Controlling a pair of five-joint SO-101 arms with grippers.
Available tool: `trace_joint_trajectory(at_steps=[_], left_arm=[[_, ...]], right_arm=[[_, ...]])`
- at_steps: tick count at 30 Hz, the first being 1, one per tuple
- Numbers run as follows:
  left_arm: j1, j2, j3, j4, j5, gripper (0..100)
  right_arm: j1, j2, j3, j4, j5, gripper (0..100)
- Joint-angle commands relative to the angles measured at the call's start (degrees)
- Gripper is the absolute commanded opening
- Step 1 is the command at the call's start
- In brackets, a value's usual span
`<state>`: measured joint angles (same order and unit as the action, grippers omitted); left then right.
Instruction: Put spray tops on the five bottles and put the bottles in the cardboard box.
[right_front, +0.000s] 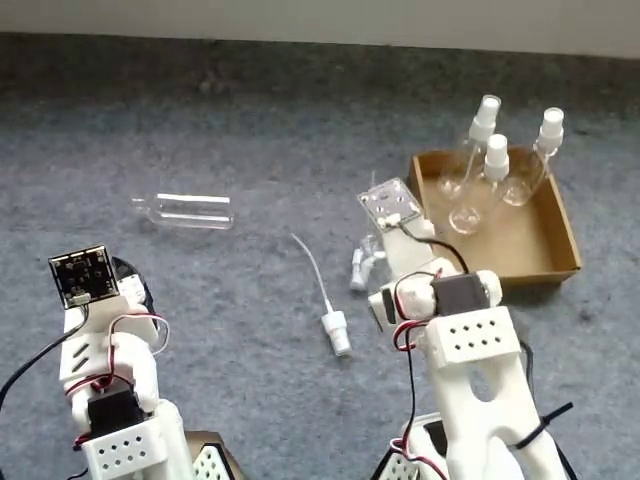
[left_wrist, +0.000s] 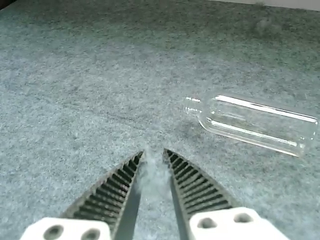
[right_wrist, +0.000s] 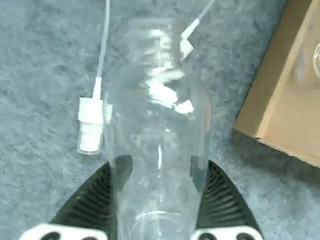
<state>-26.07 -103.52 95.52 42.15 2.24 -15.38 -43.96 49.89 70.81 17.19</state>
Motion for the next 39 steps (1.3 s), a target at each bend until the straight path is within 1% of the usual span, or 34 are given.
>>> trace_joint_trajectory(at_steps=[1,3,7,14,17,21,23,33,36,39], left_arm=[[1.45,-0.84,0.31,-0.88,-0.62,1],[1.45,-0.84,0.31,-0.88,-0.62,1],[1.45,-0.84,0.31,-0.88,-0.62,1],[1.45,-0.84,0.31,-0.88,-0.62,1],[1.45,-0.84,0.31,-0.88,-0.62,1],[1.45,-0.84,0.31,-0.88,-0.62,1],[1.45,-0.84,0.31,-0.88,-0.62,1],[1.45,-0.84,0.31,-0.88,-0.62,1],[1.45,-0.84,0.31,-0.88,-0.62,1],[1.54,-0.84,0.31,-0.88,-0.62,1]], right_arm=[[3.30,-1.63,6.55,-8.31,-0.62,3.7],[4.18,-1.63,10.33,-11.12,-0.62,3.7],[4.53,-1.63,15.34,-11.65,-0.62,3.8],[4.53,-1.54,17.19,-11.30,-0.62,4.5],[4.35,-1.54,18.59,-11.30,-0.18,11.9],[4.35,-1.63,18.95,-11.38,3.16,24.3],[4.26,-1.80,18.95,-11.38,3.43,27.3],[4.09,-1.54,17.63,-11.47,3.52,28.2],[1.98,-1.45,14.81,-11.12,3.52,28.2],[-0.40,-1.45,11.12,-8.57,3.52,28.2]])
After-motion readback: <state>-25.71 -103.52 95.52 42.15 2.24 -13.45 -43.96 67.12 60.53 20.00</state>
